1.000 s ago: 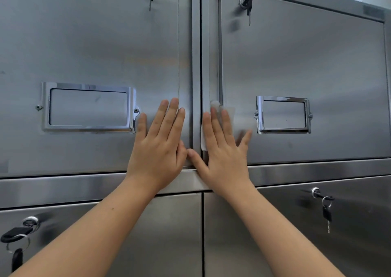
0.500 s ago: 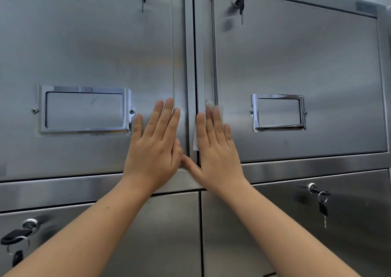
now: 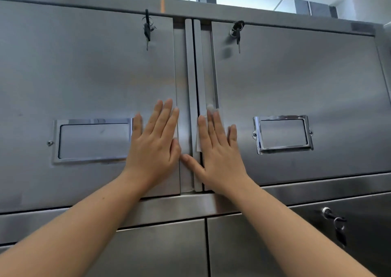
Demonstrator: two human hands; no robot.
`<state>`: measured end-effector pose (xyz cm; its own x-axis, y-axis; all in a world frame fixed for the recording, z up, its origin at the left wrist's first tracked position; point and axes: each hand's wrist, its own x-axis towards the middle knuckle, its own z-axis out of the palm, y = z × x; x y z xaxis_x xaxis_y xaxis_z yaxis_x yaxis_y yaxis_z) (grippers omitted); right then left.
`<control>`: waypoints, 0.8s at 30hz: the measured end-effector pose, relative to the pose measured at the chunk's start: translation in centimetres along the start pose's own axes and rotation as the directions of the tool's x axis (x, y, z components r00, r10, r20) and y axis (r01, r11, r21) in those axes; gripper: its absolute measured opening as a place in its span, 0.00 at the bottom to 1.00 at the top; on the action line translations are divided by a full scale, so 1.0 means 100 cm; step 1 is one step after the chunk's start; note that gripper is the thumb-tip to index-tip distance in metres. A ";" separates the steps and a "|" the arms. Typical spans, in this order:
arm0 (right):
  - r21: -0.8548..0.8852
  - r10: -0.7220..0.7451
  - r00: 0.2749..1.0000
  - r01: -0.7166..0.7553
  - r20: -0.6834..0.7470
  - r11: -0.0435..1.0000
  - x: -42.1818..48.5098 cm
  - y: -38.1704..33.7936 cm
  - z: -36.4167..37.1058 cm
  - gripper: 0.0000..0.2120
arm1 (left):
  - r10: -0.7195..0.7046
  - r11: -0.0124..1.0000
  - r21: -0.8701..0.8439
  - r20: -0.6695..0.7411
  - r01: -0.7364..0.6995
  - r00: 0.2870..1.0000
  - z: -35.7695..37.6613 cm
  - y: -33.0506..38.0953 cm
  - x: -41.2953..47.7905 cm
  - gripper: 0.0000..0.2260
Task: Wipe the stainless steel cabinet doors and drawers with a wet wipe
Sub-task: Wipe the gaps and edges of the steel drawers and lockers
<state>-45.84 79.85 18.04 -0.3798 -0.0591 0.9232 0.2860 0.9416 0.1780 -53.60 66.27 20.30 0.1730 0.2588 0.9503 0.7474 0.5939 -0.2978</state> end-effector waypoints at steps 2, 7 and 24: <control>-0.010 0.014 1.000 -0.014 -0.015 1.000 0.013 0.003 -0.003 0.38 | 0.010 1.000 0.009 -0.004 -0.010 1.000 0.001 -0.002 0.016 0.26; 0.011 0.041 0.999 -0.041 -0.034 0.999 0.046 0.007 -0.010 0.37 | 0.018 0.999 0.037 -0.019 -0.017 1.000 0.004 -0.006 0.048 0.27; -0.052 0.054 0.996 -0.057 -0.067 0.997 0.128 0.026 -0.030 0.37 | -0.086 0.996 -0.006 -0.123 0.086 0.989 0.007 -0.009 0.052 0.27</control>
<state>-47.30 80.50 31.36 -0.3044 -0.0304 0.9521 0.3525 0.9249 0.1422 -53.82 67.55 25.42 0.1857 0.1105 0.9764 0.7630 0.6098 -0.2141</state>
